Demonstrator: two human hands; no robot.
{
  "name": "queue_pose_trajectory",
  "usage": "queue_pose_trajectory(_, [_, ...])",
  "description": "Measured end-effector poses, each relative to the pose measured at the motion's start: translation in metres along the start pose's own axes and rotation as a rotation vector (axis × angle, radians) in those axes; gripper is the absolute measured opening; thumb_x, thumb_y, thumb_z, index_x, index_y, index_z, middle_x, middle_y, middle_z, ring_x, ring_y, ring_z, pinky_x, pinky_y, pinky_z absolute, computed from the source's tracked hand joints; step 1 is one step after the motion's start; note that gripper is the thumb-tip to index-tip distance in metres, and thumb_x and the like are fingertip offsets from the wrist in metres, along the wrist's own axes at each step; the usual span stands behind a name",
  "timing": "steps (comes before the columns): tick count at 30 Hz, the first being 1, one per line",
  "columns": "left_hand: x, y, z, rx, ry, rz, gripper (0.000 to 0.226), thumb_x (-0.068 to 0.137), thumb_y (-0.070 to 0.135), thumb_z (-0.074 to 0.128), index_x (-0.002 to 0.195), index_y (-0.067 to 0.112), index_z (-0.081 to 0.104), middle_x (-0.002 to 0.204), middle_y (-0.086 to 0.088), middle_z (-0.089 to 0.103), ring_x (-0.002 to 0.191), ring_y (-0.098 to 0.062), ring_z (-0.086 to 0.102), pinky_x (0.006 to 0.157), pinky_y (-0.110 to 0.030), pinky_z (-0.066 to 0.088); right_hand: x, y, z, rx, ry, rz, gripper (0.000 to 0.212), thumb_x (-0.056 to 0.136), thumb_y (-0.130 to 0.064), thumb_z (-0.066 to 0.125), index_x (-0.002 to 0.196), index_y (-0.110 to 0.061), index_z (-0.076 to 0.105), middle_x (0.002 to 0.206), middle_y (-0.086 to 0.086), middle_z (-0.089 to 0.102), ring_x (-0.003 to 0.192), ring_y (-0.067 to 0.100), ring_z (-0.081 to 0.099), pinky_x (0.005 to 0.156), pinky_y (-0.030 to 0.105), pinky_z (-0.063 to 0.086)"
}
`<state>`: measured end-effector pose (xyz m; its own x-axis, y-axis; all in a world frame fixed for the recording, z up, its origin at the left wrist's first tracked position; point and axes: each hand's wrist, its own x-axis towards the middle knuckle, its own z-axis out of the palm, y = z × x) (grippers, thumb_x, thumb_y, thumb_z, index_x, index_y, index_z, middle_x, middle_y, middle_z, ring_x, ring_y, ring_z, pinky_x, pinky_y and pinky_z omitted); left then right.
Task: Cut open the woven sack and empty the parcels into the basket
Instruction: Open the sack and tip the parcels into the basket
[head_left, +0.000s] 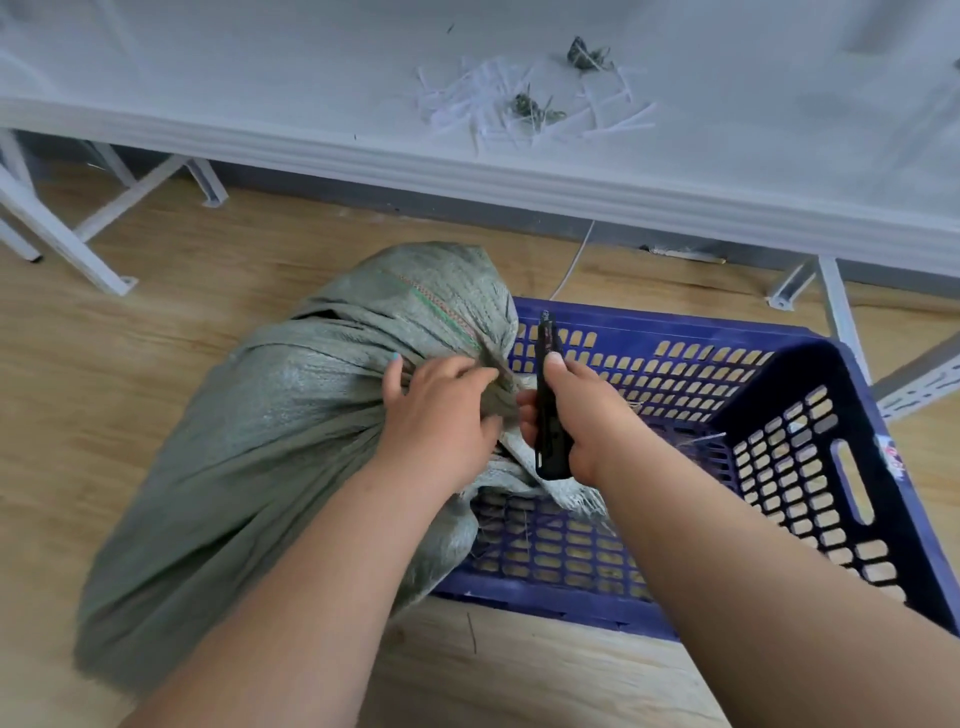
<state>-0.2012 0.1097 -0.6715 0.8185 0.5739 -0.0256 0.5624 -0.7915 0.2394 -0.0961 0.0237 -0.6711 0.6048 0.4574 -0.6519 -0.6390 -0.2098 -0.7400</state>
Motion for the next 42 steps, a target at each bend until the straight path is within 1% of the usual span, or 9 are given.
queue_pose_trajectory(5, [-0.011,-0.013,-0.013,-0.069,-0.05,-0.091,0.048,0.092,0.047,0.052,0.138,0.039,0.044,0.146,0.014,0.039,0.138,-0.011,0.03,0.115,-0.047,-0.002,0.001,0.006,0.021,-0.141,-0.099,-0.055,0.014,0.1,-0.014,0.038,0.109,-0.008,0.047,0.071,0.009,0.055,0.043,0.014,0.043,0.038,0.021,0.039])
queue_pose_trajectory(10, [-0.009,-0.018,-0.019,-0.168,-0.015,-0.128,0.038,0.095,0.041,0.051,0.133,0.039,0.049,0.144,0.012,0.044,0.136,-0.011,0.035,0.116,-0.043,0.011,0.0,0.009,0.021,-0.189,-0.174,-0.119,0.015,0.094,-0.001,0.036,0.101,-0.008,0.047,0.077,0.012,0.053,0.052,0.017,0.042,0.048,0.03,0.037])
queue_pose_trajectory(14, [-0.009,-0.012,-0.024,-0.322,0.072,-0.099,0.028,0.093,0.041,0.053,0.12,0.044,0.058,0.128,0.018,0.057,0.122,-0.008,0.047,0.1,-0.033,0.024,-0.001,0.009,0.022,-0.086,-0.225,-0.183,0.021,0.095,0.005,0.035,0.111,0.001,0.048,0.078,0.01,0.055,0.054,0.018,0.046,0.049,0.028,0.043])
queue_pose_trajectory(19, [-0.003,-0.014,-0.021,-0.25,0.058,-0.098,0.043,0.093,0.044,0.054,0.135,0.039,0.047,0.139,0.014,0.05,0.132,-0.01,0.04,0.11,-0.038,0.019,-0.001,0.008,0.024,0.073,-0.201,-0.098,0.014,0.101,-0.022,0.044,0.113,-0.016,0.05,0.089,0.009,0.07,0.055,0.016,0.066,0.051,0.027,0.055])
queue_pose_trajectory(23, [0.0,-0.015,-0.016,-0.187,0.027,-0.076,0.043,0.093,0.044,0.052,0.136,0.039,0.046,0.145,0.013,0.044,0.136,-0.011,0.034,0.112,-0.041,0.011,0.001,0.011,0.024,-0.065,-0.106,-0.045,0.017,0.101,-0.035,0.04,0.107,-0.024,0.053,0.059,0.007,0.061,0.041,0.015,0.057,0.045,0.025,0.051])
queue_pose_trajectory(31, [0.002,-0.017,-0.004,-0.132,-0.036,-0.06,0.041,0.092,0.045,0.053,0.133,0.039,0.049,0.141,0.013,0.044,0.135,-0.014,0.032,0.115,-0.046,0.008,0.001,0.007,0.023,0.031,-0.1,0.043,0.025,0.097,-0.002,0.038,0.118,0.006,0.05,0.085,0.015,0.057,0.06,0.017,0.049,0.046,0.025,0.047])
queue_pose_trajectory(36, [0.004,-0.016,-0.005,-0.135,-0.044,-0.067,0.04,0.093,0.045,0.052,0.132,0.039,0.05,0.142,0.012,0.044,0.136,-0.014,0.032,0.115,-0.047,0.007,-0.002,0.005,0.019,0.028,-0.1,0.01,0.029,0.086,0.009,0.034,0.109,0.005,0.051,0.088,0.015,0.048,0.063,0.019,0.045,0.049,0.028,0.042])
queue_pose_trajectory(40, [0.005,-0.033,-0.023,-0.247,0.123,-0.113,0.037,0.094,0.038,0.053,0.131,0.04,0.052,0.142,0.013,0.046,0.133,-0.011,0.037,0.113,-0.043,0.015,-0.003,0.005,0.025,-0.002,-0.13,-0.065,0.033,0.087,0.005,0.043,0.118,0.002,0.05,0.082,0.012,0.051,0.06,0.017,0.047,0.049,0.027,0.043])
queue_pose_trajectory(42, [0.007,-0.062,-0.042,-0.279,0.281,-0.276,0.039,0.094,0.033,0.054,0.133,0.038,0.05,0.144,0.009,0.045,0.133,-0.015,0.039,0.11,-0.043,0.02,-0.005,0.001,0.034,-0.123,-0.18,-0.147,0.025,0.087,-0.007,0.059,0.112,-0.005,0.056,0.073,0.007,0.054,0.055,0.015,0.05,0.051,0.028,0.045])
